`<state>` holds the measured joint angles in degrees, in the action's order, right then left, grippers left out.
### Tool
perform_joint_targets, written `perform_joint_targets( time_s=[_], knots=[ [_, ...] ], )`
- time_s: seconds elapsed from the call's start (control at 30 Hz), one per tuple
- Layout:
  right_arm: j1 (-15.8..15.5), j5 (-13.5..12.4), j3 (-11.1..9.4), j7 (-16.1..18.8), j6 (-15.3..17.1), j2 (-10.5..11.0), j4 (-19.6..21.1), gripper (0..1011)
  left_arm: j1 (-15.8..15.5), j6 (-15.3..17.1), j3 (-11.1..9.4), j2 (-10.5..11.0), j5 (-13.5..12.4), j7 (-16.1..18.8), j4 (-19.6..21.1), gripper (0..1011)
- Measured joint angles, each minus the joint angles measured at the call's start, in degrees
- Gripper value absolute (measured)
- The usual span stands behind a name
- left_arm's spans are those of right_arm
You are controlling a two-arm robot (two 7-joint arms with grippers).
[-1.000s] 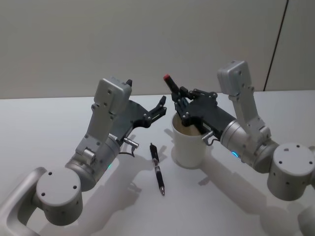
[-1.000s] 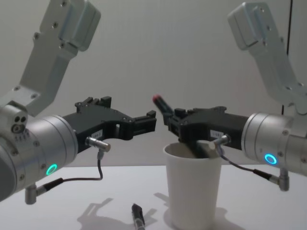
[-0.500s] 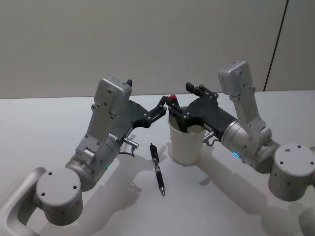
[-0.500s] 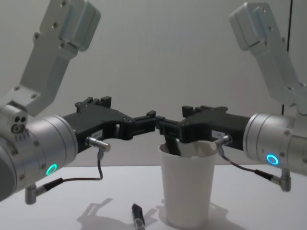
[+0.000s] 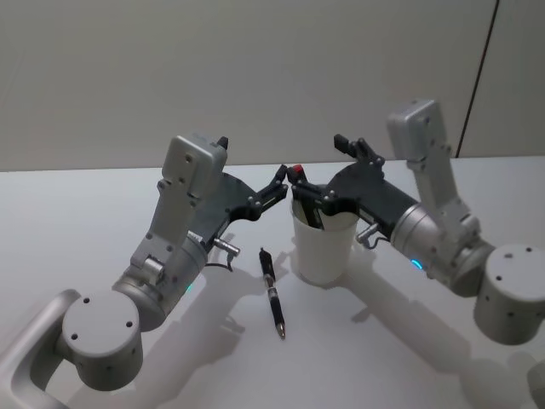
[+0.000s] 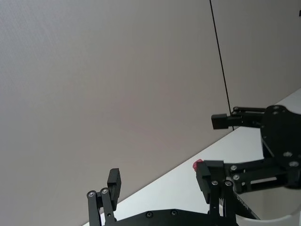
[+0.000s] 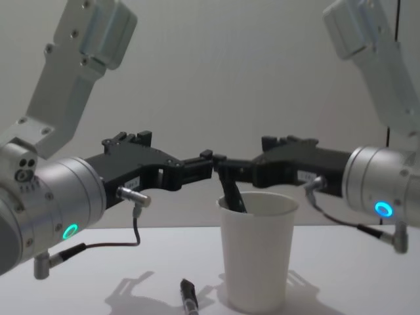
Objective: Place the pen into the pen holder.
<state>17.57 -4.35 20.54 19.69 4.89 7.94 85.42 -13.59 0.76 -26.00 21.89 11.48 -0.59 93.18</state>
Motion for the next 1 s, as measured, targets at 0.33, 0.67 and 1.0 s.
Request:
perform_joint_targets(
  time_s=[0.33,0.67,1.0],
  knots=[
    [-0.8,-1.4,-2.2,0.6,1.1,2.8,4.8,1000,0.0,0.0,0.0,0.0,0.0,0.0,0.0,1001],
    [-1.8,-1.6,-4.7,-2.3,2.5,5.8,8.6,1000,0.0,0.0,0.0,0.0,0.0,0.0,0.0,1001],
    [-1.3,-1.4,-6.8,-1.5,7.7,8.5,9.9,1000,0.0,0.0,0.0,0.0,0.0,0.0,0.0,1001]
  ],
)
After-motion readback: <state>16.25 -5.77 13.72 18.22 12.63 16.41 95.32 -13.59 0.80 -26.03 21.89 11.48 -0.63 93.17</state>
